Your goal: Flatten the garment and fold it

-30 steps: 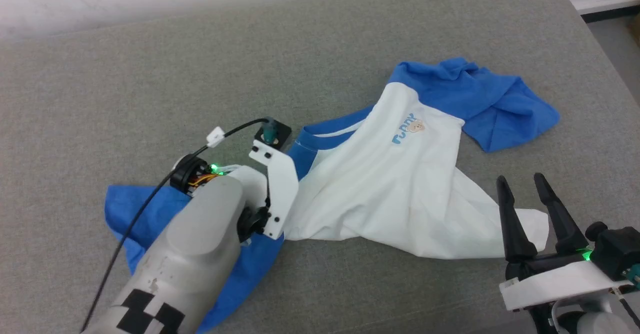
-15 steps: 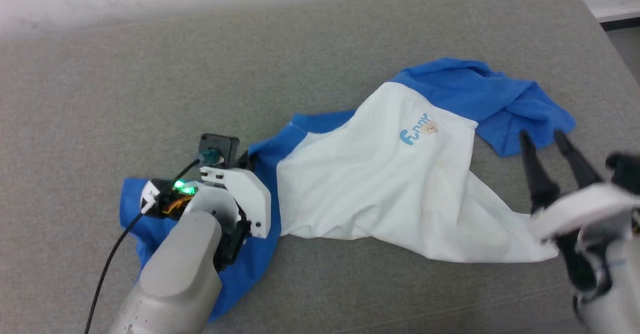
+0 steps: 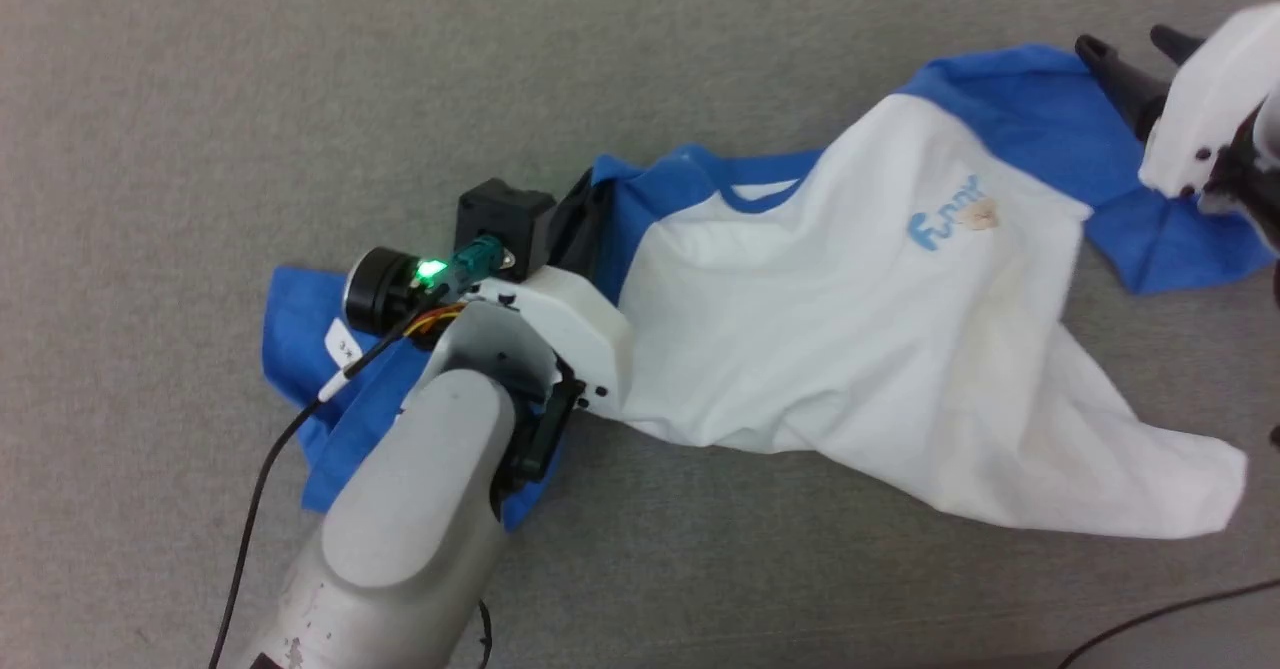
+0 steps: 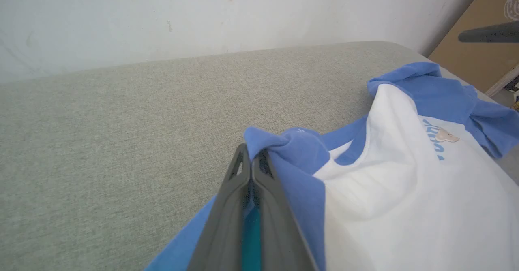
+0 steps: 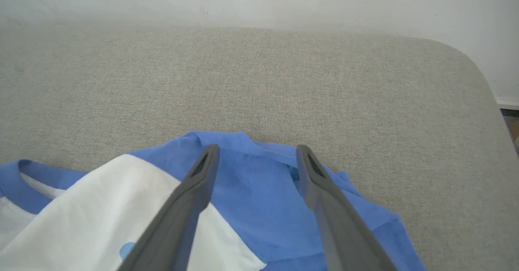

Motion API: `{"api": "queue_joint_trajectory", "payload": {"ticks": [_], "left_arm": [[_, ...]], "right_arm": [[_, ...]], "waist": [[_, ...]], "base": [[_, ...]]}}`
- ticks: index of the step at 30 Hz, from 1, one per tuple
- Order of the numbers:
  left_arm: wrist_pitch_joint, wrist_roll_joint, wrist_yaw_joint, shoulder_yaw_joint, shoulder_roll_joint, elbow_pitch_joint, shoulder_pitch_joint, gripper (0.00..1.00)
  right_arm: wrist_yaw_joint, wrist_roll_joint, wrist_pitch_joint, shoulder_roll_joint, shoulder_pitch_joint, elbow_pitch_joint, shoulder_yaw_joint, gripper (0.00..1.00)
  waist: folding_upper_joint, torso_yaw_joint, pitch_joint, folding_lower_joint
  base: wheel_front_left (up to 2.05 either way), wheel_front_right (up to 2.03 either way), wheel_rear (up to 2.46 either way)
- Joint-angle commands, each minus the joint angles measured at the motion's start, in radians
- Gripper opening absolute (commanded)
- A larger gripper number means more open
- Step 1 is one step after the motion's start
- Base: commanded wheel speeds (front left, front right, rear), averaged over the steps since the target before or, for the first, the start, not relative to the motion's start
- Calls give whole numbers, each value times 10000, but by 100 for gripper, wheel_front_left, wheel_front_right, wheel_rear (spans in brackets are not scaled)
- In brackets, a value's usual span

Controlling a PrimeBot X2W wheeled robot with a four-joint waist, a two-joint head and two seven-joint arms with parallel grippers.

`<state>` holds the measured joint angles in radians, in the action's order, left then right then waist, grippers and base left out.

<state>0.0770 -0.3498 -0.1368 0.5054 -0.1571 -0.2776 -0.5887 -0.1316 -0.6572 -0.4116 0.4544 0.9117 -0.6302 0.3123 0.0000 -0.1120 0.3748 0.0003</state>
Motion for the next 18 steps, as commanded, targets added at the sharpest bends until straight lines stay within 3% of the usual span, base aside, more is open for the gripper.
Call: {"api": "queue_joint_trajectory", "payload": {"ticks": [1, 9, 14, 15, 18], "left_arm": [[-81, 110, -97, 63, 44, 240, -142, 0], [-63, 264, -221, 302, 146, 939, -242, 0], [-100, 230, -246, 341, 150, 925, -176, 0], [-113, 220, -250, 347, 144, 905, -155, 0], [-139, 160, -253, 352, 135, 840, -92, 0]], "right_arm": [[9, -133, -293, 90, 377, -182, 380, 100], [9, -701, -2162, 411, 1479, -1278, 2246, 100], [9, -1132, -3561, 401, 1474, -1954, 2772, 100], [9, -1212, -3823, 387, 1459, -2069, 2872, 55], [9, -1466, -4233, 322, 1390, -2206, 3088, 0]], "waist": [[0, 766, 933, -3], [0, 1097, 1674, -3], [0, 1117, 1695, -3], [0, 1113, 1686, -3], [0, 1086, 1649, -3]], "base": [[0, 0, 0], [0, 0, 0], [0, 0, 0], [0, 0, 0], [0, 0, 0]]}}
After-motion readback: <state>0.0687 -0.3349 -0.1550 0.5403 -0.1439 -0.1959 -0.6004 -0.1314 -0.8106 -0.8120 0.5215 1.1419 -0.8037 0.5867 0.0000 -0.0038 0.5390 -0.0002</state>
